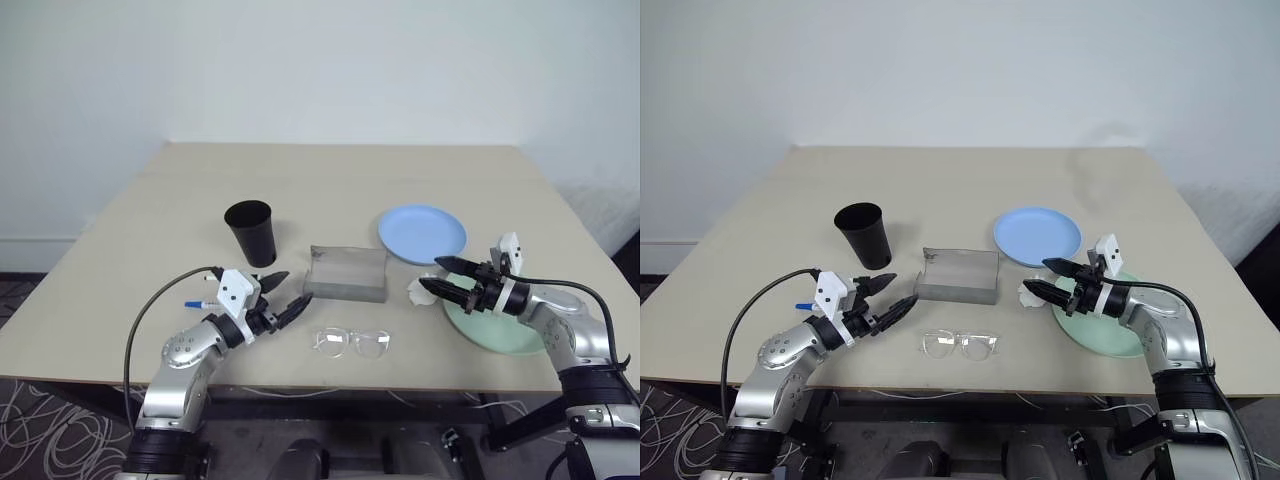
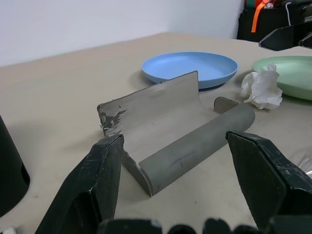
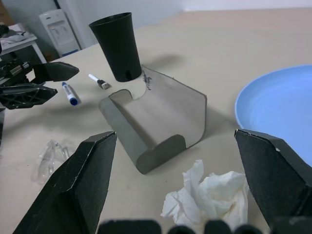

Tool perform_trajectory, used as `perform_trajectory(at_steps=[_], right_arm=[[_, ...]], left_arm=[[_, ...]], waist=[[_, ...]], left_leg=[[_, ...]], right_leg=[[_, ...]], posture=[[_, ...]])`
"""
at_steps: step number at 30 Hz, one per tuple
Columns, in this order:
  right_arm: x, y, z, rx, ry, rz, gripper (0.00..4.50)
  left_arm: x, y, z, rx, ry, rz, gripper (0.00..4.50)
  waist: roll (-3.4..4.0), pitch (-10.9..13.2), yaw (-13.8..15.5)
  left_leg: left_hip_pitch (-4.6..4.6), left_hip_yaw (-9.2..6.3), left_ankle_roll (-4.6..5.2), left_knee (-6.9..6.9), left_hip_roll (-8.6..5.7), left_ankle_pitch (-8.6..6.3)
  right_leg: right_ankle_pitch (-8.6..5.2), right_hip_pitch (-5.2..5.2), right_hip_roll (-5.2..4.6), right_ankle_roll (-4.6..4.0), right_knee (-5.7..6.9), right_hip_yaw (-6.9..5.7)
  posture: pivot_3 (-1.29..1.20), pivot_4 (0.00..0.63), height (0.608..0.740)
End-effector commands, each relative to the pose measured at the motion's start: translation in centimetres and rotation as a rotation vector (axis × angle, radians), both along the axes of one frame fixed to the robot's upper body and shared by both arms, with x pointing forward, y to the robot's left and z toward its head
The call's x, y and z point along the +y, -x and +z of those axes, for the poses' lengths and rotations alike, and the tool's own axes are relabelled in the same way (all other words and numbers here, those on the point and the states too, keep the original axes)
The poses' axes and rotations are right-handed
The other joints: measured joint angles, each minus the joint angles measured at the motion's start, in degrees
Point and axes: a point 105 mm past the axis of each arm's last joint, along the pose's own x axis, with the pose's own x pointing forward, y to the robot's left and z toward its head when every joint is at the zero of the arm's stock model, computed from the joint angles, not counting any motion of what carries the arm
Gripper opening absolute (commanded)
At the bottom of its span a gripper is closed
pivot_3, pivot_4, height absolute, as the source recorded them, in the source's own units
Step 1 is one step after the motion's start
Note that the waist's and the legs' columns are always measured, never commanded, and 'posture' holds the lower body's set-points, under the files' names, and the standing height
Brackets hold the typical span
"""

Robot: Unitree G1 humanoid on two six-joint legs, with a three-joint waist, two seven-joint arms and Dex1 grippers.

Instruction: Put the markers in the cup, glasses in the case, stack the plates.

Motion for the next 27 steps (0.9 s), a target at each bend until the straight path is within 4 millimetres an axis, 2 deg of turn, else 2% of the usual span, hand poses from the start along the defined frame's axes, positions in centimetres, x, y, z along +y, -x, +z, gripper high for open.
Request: perform_trajectory(at_steps=[1,7,10,13,16,21,24,27], right_arm=[[-0.1,0.1,2.3,-0.077,-0.011,-0.004,4.22],[-0.4,0.4,2.4,-0.067,0.008,-0.011,4.22],[-1.3,0.0,2.7,-0.084,0.036,-0.054,4.22],[-3.4,-1.2,2.8,-0.103,0.094,-0.161,4.22],[-6.6,-2.3,2.5,-0.097,0.181,-0.275,4.22],[-12.7,-3.4,1.4,-0.053,0.357,-0.479,4.22],[-14.8,-3.5,0.9,-0.009,0.386,-0.554,4.22],[-15.9,-3.5,0.2,0.046,0.378,-0.596,4.22]], left_arm=[[-0.4,-0.1,1.4,-0.055,0.017,-0.023,3.51],[-1.0,0.0,1.0,-0.046,0.033,-0.026,3.51],[-1.5,0.0,1.0,-0.043,0.038,-0.043,3.51],[-1.7,0.1,1.3,-0.049,0.048,-0.066,3.51],[-2.7,0.4,1.6,-0.052,0.055,-0.115,3.51],[-5.7,0.9,2.6,-0.075,0.071,-0.222,3.51],[-6.7,1.0,3.1,-0.083,0.081,-0.252,3.51],[-7.3,1.3,3.1,-0.079,0.086,-0.276,3.51]], waist=[[0.00,0.0,0.0],[-0.01,0.0,0.0],[0.00,0.0,0.0],[-0.01,0.0,0.0],[-0.01,0.0,0.0],[-0.03,0.0,0.0],[-0.03,0.0,-0.1],[-0.01,0.0,-0.3]], left_leg=[[-0.01,0.00,0.00,-0.01,0.00,0.00],[-0.01,-0.01,0.00,-0.02,0.00,0.00],[-0.02,0.00,0.00,0.01,0.00,0.00],[-0.04,0.01,0.00,0.03,0.00,0.00],[-0.04,0.07,0.00,0.04,0.00,0.00],[-0.09,0.13,0.04,0.04,-0.03,0.01],[-0.09,0.19,0.07,0.02,-0.04,0.01],[0.05,0.41,0.12,-0.06,0.01,-0.02]], right_leg=[[0.00,-0.01,0.00,0.00,0.00,0.01],[0.00,-0.01,0.00,0.00,0.00,0.00],[0.00,-0.01,0.00,0.00,0.00,0.01],[0.00,-0.01,0.00,0.00,-0.01,0.01],[-0.01,-0.01,0.00,-0.01,-0.02,0.00],[0.00,0.00,-0.02,-0.01,-0.07,0.05],[0.00,-0.01,-0.02,-0.01,-0.07,0.12],[0.00,0.00,0.00,-0.01,-0.03,0.26]], posture=[[0.00,0.000,0.737],[0.00,0.000,0.737],[0.00,0.000,0.737],[0.00,0.000,0.737],[0.00,0.000,0.737],[0.00,0.000,0.737],[0.00,0.000,0.737],[0.00,0.000,0.737]])
